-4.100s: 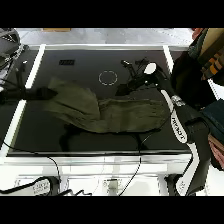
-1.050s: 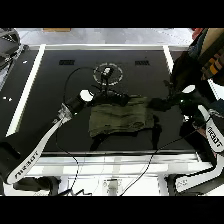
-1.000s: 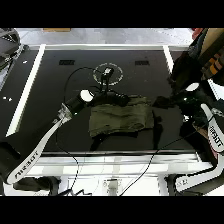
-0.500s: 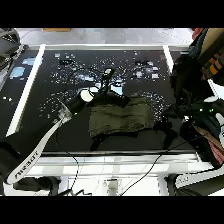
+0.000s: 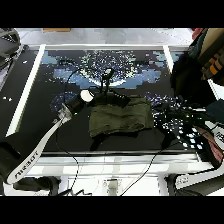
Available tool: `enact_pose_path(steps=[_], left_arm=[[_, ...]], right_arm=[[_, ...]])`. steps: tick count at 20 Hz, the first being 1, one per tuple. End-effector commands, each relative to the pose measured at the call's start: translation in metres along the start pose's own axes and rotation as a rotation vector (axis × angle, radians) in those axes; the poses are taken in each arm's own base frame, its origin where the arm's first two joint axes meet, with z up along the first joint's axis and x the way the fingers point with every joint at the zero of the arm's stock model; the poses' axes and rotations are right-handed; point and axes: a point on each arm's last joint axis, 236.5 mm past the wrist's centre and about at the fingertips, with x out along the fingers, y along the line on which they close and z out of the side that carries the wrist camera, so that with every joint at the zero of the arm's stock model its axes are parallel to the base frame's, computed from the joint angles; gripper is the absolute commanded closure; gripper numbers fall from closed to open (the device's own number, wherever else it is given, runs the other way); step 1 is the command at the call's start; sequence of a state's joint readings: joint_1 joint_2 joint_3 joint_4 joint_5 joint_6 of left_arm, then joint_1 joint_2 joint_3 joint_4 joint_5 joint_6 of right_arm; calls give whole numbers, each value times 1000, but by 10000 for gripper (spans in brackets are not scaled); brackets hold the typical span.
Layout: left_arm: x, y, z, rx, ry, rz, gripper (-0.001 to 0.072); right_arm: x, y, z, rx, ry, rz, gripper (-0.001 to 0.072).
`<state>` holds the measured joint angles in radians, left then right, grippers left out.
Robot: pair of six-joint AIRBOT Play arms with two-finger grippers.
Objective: Fold the clothes and pants, and hang the long-sleeved shirts on hangers.
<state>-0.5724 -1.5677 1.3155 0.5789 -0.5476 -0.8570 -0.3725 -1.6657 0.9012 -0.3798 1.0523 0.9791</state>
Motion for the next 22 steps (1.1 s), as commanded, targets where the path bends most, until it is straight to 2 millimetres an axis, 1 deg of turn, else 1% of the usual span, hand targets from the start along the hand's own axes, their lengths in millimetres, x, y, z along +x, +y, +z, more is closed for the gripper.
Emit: enact_pose_path(steps=[1, 4, 6, 8, 9, 10, 11, 13, 14, 15, 16, 17, 19, 20, 21, 22], left_arm=[[0, 0, 0, 0, 0, 0, 15], [0, 0, 0, 0, -1, 1, 15], [0, 0, 0, 0, -1, 1, 15], [0, 0, 0, 0, -1, 1, 15], [0, 0, 0, 0, -1, 1, 15], [0, 0, 0, 0, -1, 1, 15], [0, 0, 0, 0, 0, 0, 15], [0, 0, 0, 0, 0, 0, 15], [0, 0, 0, 0, 0, 0, 15], [0, 0, 0, 0, 2, -2, 15], [0, -2, -2, 0, 10, -8, 15], [0, -4, -4, 0, 19, -17, 15], [-1, -7, -9, 0, 37, -31, 15], [-1, -8, -9, 0, 39, -34, 15], [-1, -8, -9, 0, 39, -34, 15], [-1, -8, -9, 0, 39, -34, 15]], right_arm=[[20, 8, -9, 35, 12, -11, 11], [23, 36, -27, -31, 90, 76, 12], [18, 55, -33, -84, 135, 134, 29], [12, 70, -38, -163, 171, 181, 31], [9, 78, -39, -218, 183, 206, 48], [5, 85, -38, -253, 192, 221, 102], [2, 91, -37, -281, 199, 230, 136], [-3, 97, -39, -331, 230, 234, 142], [-5, 95, -43, -357, 252, 223, 172], [-5, 89, -47, -379, 276, 202, 230], [-6, 81, -51, -394, 298, 173, 337], [-6, 71, -54, -410, 318, 134, 349], [-6, 54, -56, -435, 344, 68, 336], [-6, 46, -55, -446, 344, 36, 337], [-4, 40, -50, -455, 329, 6, 313], [-3, 36, -45, -462, 311, -16, 207]])
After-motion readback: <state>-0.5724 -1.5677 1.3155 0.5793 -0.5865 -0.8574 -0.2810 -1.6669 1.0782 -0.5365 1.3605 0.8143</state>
